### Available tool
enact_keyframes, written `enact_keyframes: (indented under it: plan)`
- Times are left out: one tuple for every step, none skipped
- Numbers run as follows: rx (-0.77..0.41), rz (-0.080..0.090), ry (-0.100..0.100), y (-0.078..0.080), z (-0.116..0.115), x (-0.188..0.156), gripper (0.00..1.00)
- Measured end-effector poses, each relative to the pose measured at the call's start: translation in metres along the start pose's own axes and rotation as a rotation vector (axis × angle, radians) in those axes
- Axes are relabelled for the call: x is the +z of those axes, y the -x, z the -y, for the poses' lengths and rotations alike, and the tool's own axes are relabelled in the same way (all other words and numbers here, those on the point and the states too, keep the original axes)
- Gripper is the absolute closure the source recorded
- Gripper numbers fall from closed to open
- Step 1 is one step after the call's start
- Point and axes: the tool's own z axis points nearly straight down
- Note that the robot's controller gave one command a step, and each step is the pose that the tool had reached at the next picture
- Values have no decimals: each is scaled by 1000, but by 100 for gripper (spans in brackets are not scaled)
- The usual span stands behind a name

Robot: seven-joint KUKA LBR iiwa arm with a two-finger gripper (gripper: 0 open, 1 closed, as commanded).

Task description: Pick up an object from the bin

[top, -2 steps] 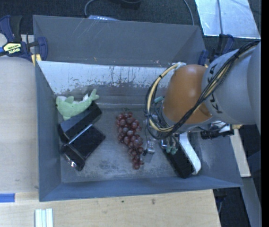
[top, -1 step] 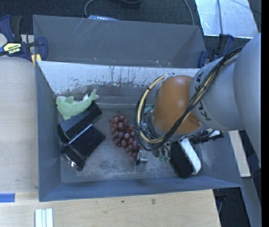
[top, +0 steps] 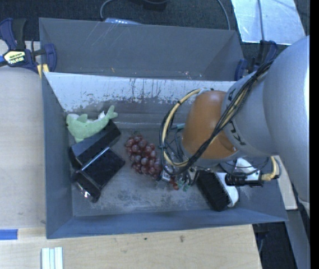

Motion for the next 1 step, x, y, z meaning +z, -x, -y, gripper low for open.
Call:
enact_keyframes:
  plan:
    - [0, 0, 0, 0, 0, 0, 100]
